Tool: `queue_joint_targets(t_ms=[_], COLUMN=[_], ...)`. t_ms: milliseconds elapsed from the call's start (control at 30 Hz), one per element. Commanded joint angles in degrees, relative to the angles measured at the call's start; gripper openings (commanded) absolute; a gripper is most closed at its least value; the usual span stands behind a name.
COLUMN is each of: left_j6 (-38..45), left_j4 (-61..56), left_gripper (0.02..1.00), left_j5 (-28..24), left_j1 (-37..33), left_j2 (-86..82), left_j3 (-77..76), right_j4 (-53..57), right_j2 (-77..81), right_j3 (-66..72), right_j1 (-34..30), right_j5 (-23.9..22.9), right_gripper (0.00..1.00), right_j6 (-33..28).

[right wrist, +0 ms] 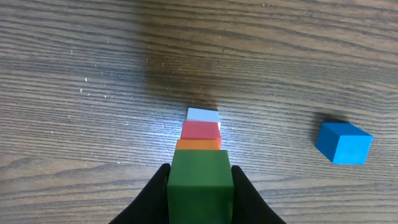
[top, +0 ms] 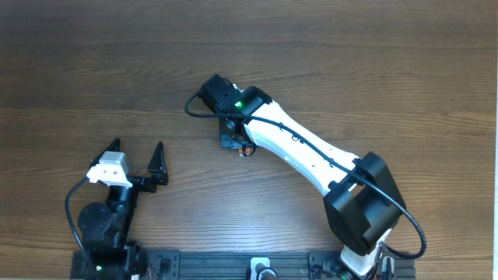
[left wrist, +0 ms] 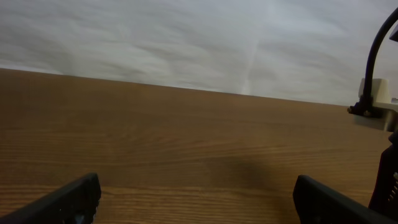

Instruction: Stack Cubes

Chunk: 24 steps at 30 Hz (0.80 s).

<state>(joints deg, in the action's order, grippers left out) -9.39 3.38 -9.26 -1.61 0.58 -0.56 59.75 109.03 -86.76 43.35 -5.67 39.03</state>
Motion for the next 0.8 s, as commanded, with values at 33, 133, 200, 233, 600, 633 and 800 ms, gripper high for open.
queue_joint_targets(t_ms=[33,133,200,233,600,633,800], left_j6=[0.85,0.85,0.85,0.85,0.85,0.85,0.85], left_j4=[0.09,0.09,0.09,0.09,0.09,0.09,0.09], left_gripper=[1.000,1.000,0.998,1.000,1.000,1.000,1.000], left_j5=[-0.74,-0.74,-0.74,-0.74,-0.74,-0.74,-0.74], left_j1=[0.26,0.26,0.26,0.26,0.26,0.26,0.26], left_j2=[-0.24,-0.24,-0.24,-0.24,-0.24,-0.24,-0.24], left_j3=[0.22,0.22,0.22,0.22,0.22,0.22,0.22], right_j4=[-0.07,0.04,0.04,0.04,1.18,1.25,1.29], right_j2=[0.81,0.81,0.81,0.81,0.81,0.81,0.81], right_j3=[0.31,0.31,0.31,0.31,0.31,0.31,0.31], right_j1=[-0.46,-0.46,-0.46,-0.46,-0.46,-0.46,-0.46], right_j5=[0.46,1.25,1.38,1.38,1.70,1.70,1.70], right_gripper=[0.025,0.031,0.029,0.029,0.029,0.029,0.034], right_j6=[0.13,0.11,0.13,0.11,0.57,0.57,0.57])
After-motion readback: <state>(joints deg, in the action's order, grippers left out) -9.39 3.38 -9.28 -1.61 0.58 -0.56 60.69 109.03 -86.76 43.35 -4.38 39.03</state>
